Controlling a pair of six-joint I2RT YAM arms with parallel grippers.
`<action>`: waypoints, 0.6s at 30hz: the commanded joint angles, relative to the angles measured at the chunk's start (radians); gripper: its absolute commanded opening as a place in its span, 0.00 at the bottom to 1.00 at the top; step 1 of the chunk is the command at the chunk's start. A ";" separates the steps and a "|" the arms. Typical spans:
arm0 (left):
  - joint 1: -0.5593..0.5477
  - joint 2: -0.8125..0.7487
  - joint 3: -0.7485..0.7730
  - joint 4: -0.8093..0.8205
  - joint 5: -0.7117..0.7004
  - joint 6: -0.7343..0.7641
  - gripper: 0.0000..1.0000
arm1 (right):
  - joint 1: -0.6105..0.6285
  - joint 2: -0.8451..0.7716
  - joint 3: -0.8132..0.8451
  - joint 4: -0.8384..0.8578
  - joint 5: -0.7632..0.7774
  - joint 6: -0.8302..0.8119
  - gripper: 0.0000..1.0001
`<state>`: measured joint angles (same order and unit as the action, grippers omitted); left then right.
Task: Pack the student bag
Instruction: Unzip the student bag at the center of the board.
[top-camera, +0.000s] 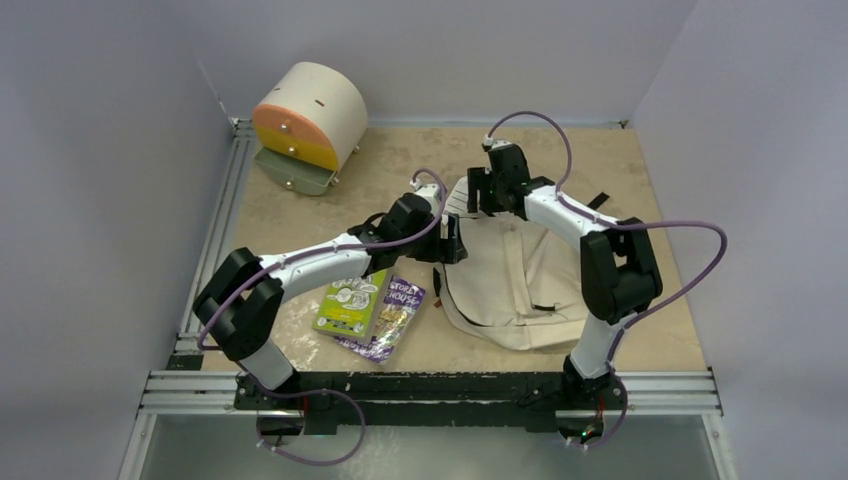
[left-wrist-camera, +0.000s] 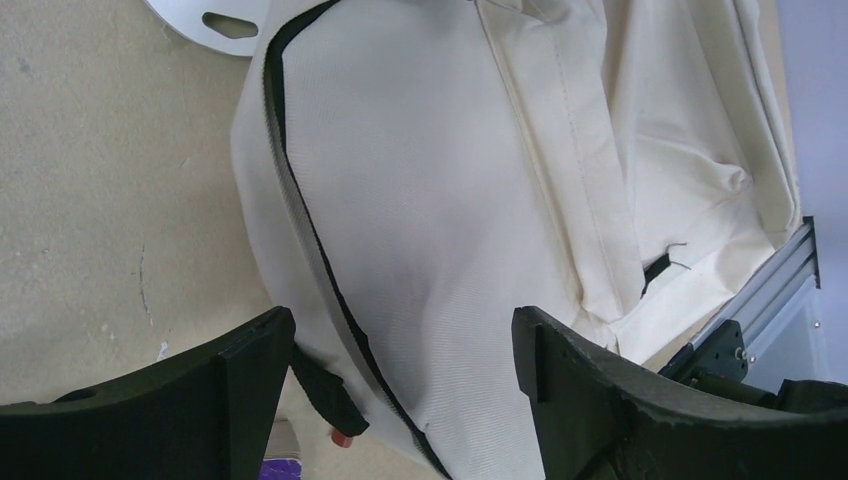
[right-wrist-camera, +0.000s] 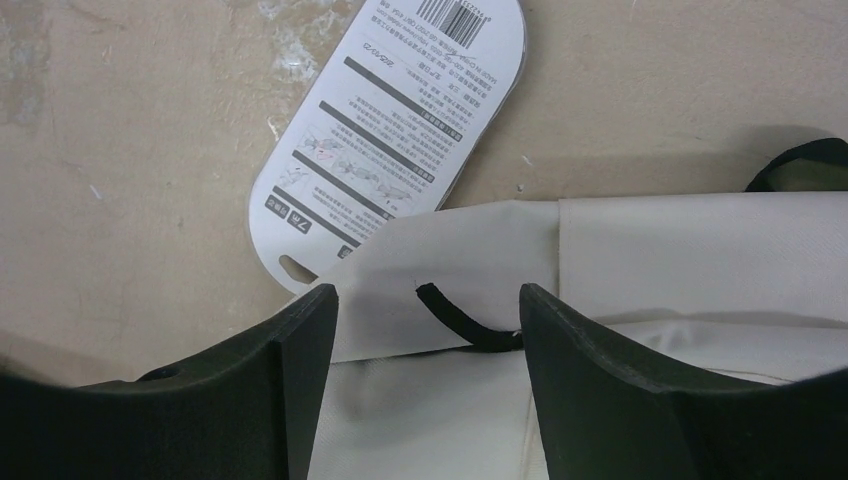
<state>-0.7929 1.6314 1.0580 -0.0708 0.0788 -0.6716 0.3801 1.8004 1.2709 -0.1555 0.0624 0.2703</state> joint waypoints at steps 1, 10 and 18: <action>-0.003 -0.010 -0.033 0.055 0.011 -0.021 0.79 | -0.003 0.005 0.047 -0.016 -0.015 -0.031 0.70; -0.003 -0.002 -0.049 0.093 0.028 -0.028 0.75 | -0.003 0.033 0.059 -0.053 0.023 -0.049 0.67; -0.002 0.005 -0.049 0.092 0.031 -0.026 0.75 | -0.002 0.049 0.068 -0.068 0.037 -0.053 0.55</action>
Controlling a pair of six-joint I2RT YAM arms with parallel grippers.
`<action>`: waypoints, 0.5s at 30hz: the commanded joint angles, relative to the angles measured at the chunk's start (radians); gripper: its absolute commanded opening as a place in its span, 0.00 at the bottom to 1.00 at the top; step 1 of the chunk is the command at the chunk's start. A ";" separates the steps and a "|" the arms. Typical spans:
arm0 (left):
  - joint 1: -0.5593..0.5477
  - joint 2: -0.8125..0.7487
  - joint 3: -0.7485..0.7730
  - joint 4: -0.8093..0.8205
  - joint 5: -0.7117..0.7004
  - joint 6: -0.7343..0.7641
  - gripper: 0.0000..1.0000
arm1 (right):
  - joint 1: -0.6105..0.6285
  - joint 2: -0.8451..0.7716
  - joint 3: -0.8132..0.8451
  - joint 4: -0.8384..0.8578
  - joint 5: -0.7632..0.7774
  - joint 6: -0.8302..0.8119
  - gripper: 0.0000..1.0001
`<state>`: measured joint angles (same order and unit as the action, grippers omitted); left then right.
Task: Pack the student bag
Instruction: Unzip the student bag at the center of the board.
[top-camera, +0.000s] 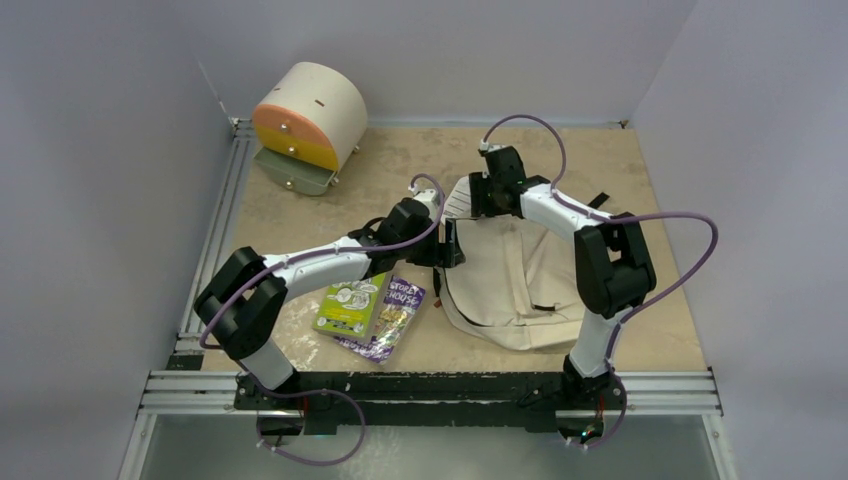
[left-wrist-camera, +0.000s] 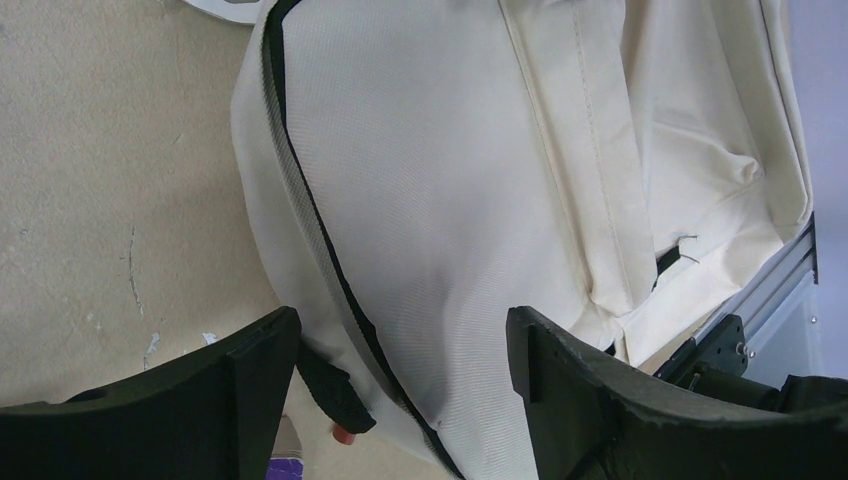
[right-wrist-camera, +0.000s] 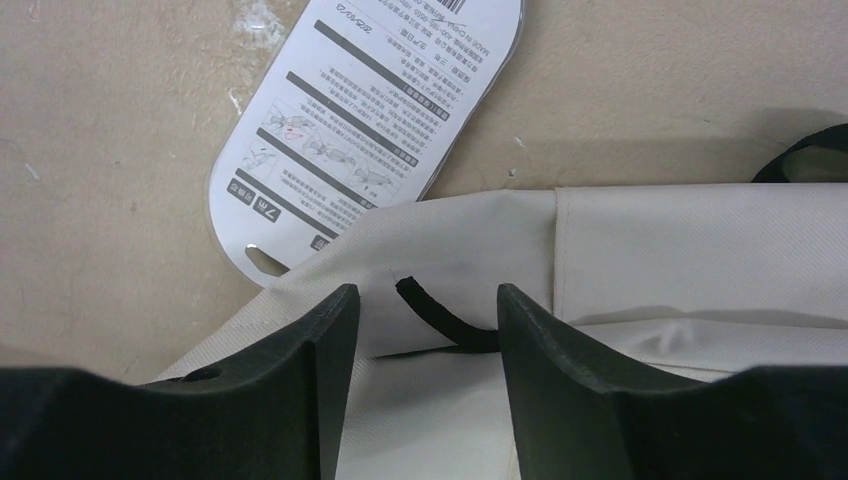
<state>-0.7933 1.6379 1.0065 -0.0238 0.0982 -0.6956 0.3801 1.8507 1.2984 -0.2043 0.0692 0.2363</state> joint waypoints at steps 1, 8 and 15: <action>-0.003 -0.001 0.003 0.044 0.011 -0.002 0.75 | -0.003 0.002 0.042 -0.020 0.034 -0.019 0.52; -0.001 -0.002 0.000 0.039 0.010 -0.003 0.75 | -0.003 0.007 0.039 -0.021 0.075 -0.007 0.37; -0.002 -0.003 -0.011 0.040 0.009 -0.013 0.74 | -0.003 0.008 0.041 -0.019 0.111 0.003 0.21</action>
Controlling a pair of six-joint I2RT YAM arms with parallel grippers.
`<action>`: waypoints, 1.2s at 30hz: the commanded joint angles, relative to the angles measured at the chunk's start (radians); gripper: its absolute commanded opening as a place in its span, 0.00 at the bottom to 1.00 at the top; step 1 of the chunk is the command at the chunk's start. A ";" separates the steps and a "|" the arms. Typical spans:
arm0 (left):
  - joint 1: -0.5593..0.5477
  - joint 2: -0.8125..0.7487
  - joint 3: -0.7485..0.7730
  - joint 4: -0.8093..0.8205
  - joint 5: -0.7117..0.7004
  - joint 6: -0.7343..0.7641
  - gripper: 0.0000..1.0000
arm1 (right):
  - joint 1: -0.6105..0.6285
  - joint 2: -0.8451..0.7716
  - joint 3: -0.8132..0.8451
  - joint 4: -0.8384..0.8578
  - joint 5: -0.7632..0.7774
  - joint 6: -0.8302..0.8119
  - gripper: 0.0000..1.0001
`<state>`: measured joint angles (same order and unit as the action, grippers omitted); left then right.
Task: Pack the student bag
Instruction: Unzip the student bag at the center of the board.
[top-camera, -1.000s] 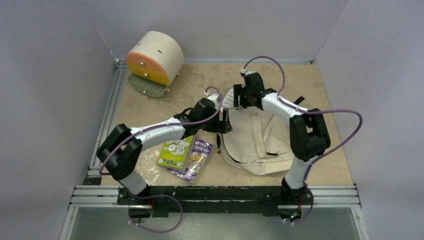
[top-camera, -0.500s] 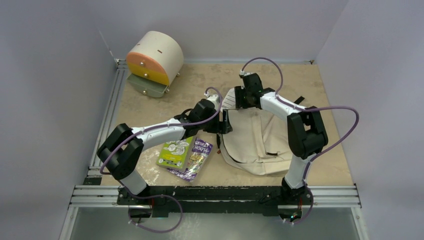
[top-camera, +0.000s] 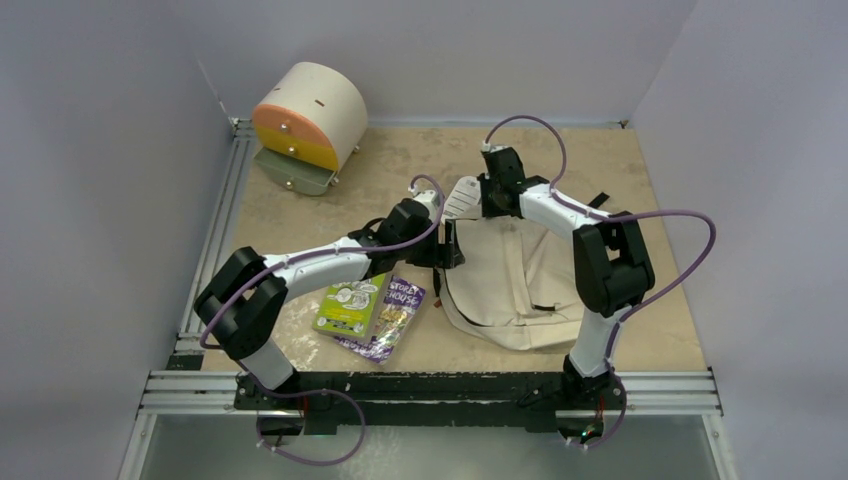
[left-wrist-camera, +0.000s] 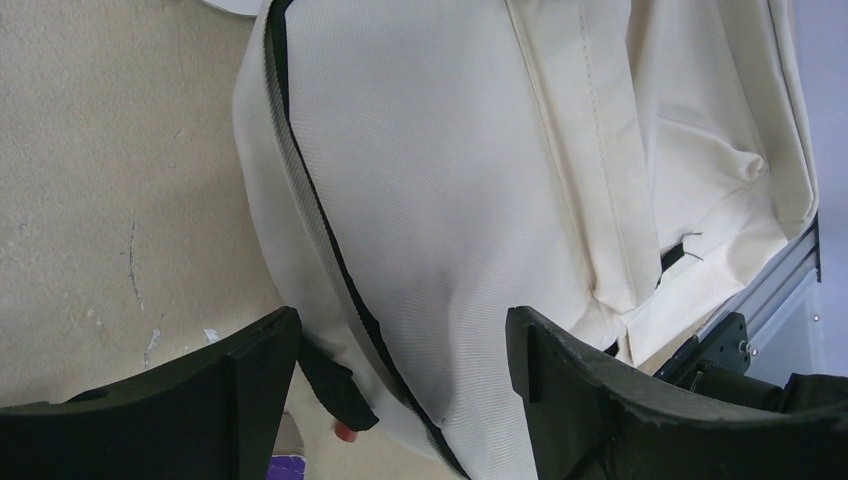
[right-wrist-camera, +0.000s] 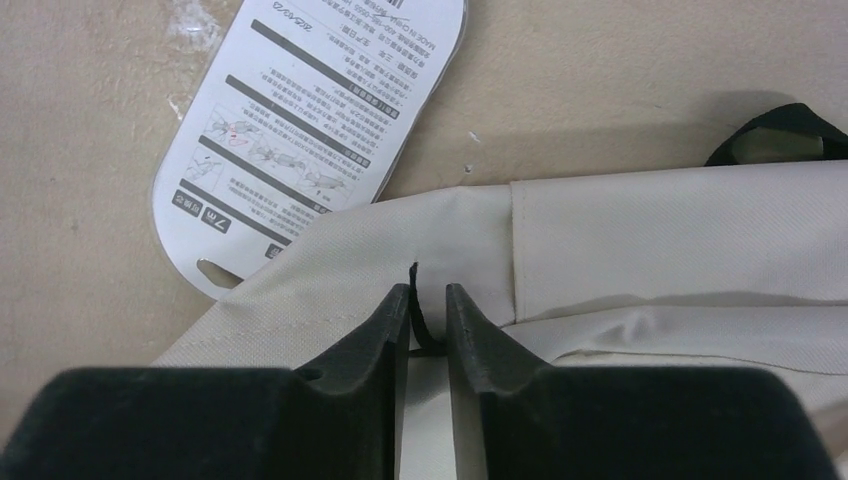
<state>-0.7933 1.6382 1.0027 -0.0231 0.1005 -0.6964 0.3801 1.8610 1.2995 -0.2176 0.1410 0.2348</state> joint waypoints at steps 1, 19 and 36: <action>-0.002 -0.003 -0.008 0.040 0.007 -0.012 0.74 | -0.003 -0.002 0.041 -0.005 0.040 0.008 0.18; -0.002 -0.030 -0.058 0.060 0.018 -0.011 0.41 | -0.003 -0.131 0.005 0.031 0.120 0.050 0.00; -0.003 -0.010 -0.041 0.081 0.043 0.002 0.00 | -0.001 -0.227 -0.044 0.119 -0.149 0.061 0.00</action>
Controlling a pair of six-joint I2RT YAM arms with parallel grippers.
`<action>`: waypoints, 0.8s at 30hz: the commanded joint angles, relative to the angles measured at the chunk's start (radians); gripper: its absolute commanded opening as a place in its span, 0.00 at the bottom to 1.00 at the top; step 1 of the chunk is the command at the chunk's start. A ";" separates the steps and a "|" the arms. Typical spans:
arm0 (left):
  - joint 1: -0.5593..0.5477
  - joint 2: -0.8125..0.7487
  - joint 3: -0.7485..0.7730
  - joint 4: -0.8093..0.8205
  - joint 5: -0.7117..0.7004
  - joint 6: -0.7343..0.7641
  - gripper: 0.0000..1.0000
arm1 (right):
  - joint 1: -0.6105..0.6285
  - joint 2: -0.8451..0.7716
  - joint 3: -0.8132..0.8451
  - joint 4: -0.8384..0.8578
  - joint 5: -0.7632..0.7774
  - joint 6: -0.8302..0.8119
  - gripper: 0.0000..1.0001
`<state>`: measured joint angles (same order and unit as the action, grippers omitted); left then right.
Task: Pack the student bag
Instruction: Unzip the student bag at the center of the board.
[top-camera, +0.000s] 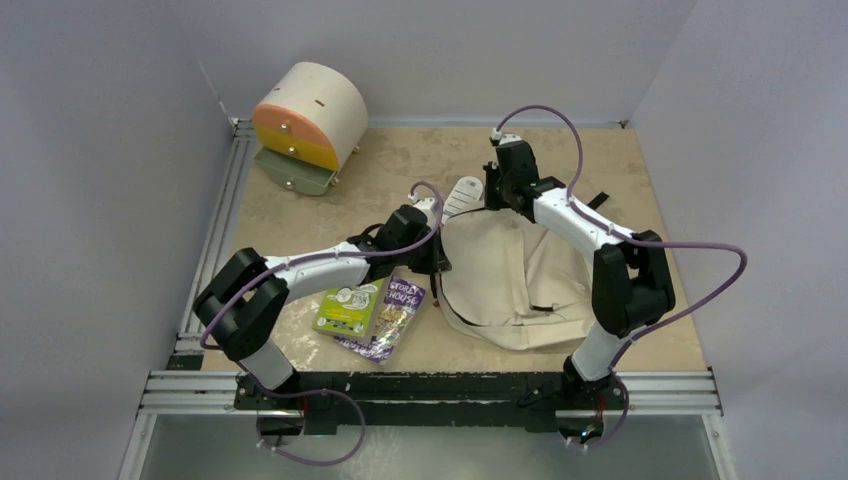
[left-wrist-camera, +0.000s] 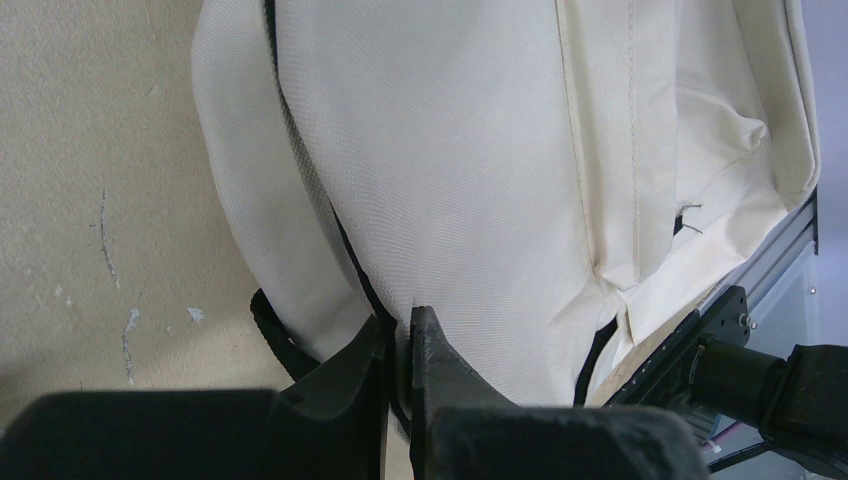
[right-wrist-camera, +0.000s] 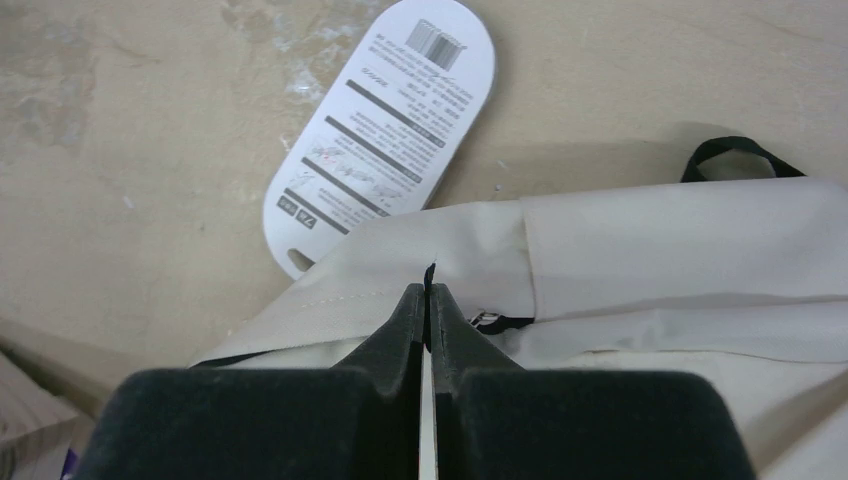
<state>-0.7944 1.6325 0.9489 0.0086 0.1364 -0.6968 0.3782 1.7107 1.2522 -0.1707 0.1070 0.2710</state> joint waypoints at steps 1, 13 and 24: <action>-0.001 -0.002 0.015 0.050 0.008 0.003 0.00 | 0.001 -0.081 0.004 0.077 -0.142 0.029 0.00; -0.002 0.013 0.037 0.047 -0.014 0.021 0.00 | 0.013 -0.110 -0.019 0.151 -0.412 0.060 0.00; -0.001 0.006 0.013 0.047 -0.035 0.031 0.00 | 0.016 -0.137 -0.062 0.192 -0.469 0.042 0.00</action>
<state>-0.7944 1.6428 0.9489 0.0048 0.1406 -0.6880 0.3794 1.6371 1.1988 -0.0525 -0.2722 0.3058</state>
